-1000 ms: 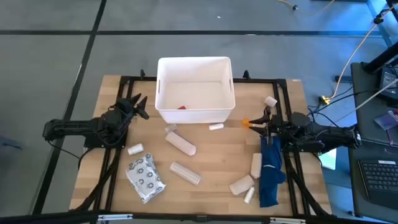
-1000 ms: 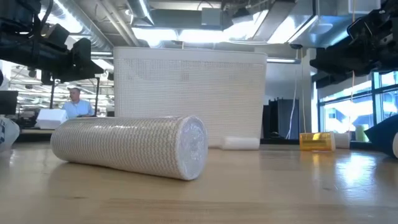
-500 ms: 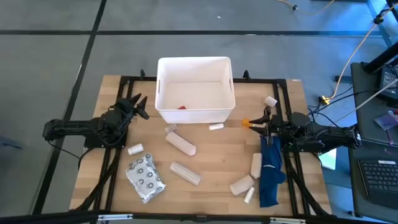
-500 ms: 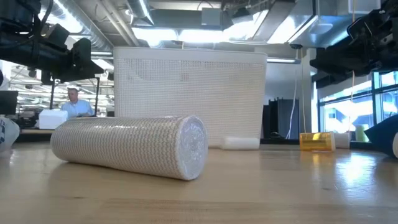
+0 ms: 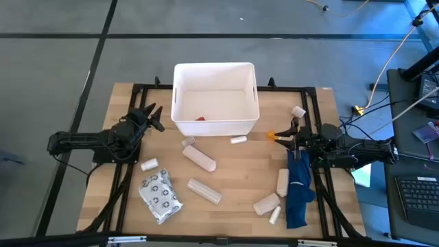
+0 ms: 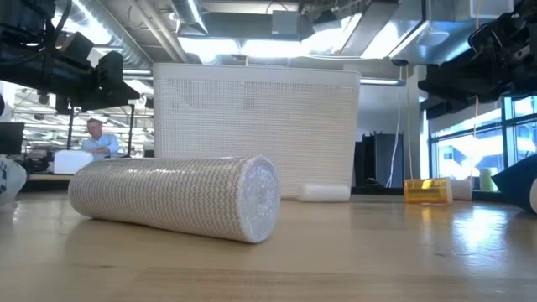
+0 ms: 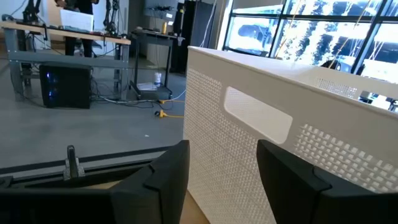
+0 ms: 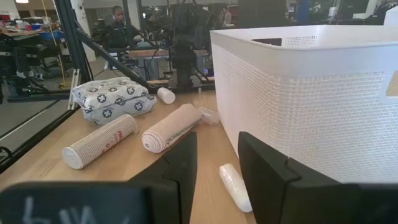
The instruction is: Pick & place medical supplies in basket/bin
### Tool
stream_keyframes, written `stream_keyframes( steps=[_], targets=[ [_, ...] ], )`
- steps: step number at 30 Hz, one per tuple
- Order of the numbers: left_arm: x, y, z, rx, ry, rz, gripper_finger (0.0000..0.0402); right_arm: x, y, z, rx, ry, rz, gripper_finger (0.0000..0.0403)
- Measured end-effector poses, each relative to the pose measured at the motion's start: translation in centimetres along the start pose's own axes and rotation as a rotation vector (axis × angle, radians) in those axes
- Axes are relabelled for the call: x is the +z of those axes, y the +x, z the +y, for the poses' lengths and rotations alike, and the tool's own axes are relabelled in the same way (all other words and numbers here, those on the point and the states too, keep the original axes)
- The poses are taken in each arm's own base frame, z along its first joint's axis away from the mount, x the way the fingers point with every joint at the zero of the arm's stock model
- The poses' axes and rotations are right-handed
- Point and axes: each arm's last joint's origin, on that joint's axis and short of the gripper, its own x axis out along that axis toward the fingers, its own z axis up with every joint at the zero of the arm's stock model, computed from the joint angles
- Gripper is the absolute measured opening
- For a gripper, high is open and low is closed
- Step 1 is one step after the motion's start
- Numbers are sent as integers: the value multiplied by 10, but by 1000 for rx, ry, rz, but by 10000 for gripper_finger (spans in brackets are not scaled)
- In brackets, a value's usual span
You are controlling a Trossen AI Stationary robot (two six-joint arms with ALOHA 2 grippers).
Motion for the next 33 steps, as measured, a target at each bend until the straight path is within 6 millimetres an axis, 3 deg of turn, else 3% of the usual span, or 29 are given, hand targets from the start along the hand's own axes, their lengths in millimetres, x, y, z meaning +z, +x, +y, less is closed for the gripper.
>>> stream_keyframes(
  steps=[21,27,33],
  targets=[
    [0,0,0,0,0,0,180,0,0,0,0,-1,0,120],
    [0,0,0,0,0,0,180,1,0,-2,-61,-273,-2,120],
    [0,0,0,0,0,0,180,1,0,-2,-59,-261,-2,120]
  ],
)
